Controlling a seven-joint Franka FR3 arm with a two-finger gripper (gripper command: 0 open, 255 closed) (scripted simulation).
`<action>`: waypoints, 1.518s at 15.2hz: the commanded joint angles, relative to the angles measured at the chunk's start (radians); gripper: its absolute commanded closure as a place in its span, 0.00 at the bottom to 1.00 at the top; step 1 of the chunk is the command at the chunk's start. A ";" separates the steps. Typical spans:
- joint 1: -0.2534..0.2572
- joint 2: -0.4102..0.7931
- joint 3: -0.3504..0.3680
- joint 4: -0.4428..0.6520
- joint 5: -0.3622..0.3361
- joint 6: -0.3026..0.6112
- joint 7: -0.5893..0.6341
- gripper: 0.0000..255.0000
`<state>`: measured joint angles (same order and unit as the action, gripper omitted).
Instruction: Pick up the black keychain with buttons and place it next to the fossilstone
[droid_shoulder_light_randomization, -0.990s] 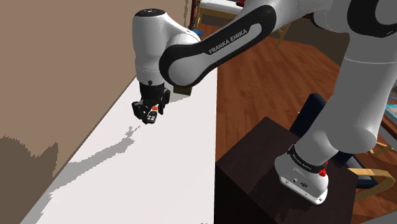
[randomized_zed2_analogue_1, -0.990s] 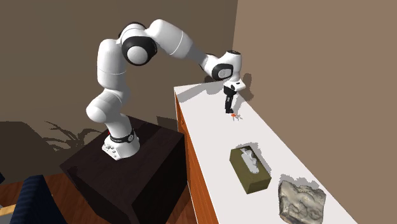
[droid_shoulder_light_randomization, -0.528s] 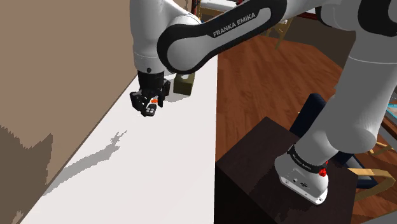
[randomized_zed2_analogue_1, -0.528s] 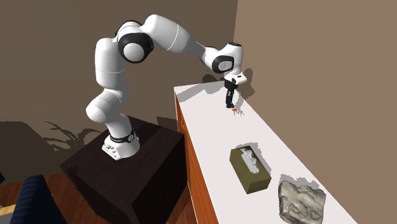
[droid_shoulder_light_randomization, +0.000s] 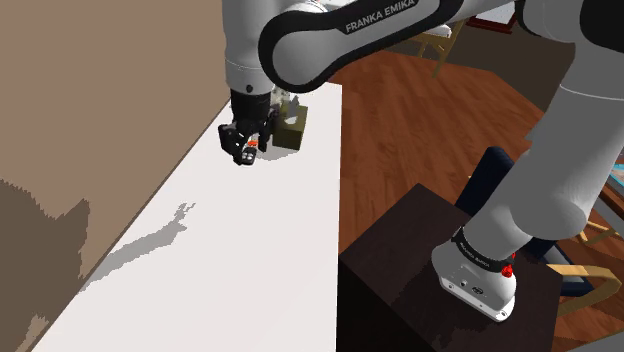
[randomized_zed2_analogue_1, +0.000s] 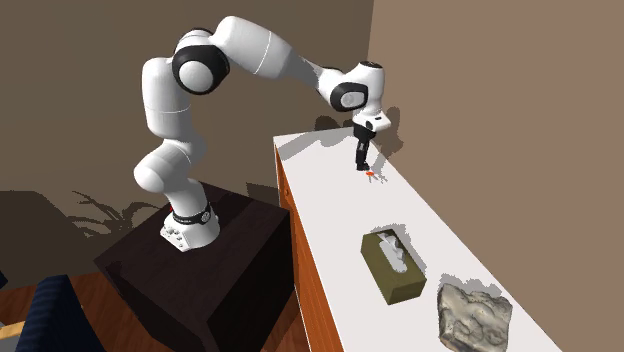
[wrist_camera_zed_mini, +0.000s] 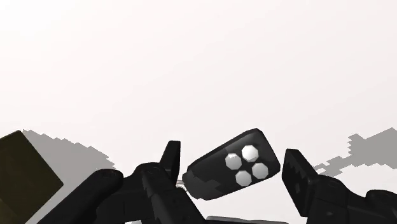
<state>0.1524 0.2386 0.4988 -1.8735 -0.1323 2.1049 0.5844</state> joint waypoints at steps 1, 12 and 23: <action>-0.033 -0.022 -0.012 -0.025 0.016 0.007 -0.051 1.00; -0.197 -0.088 -0.104 -0.097 0.072 0.028 -0.329 1.00; -0.339 -0.040 -0.203 -0.028 0.080 0.007 -0.576 1.00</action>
<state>-0.1712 0.1981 0.3053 -1.9005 -0.0553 2.1115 0.0357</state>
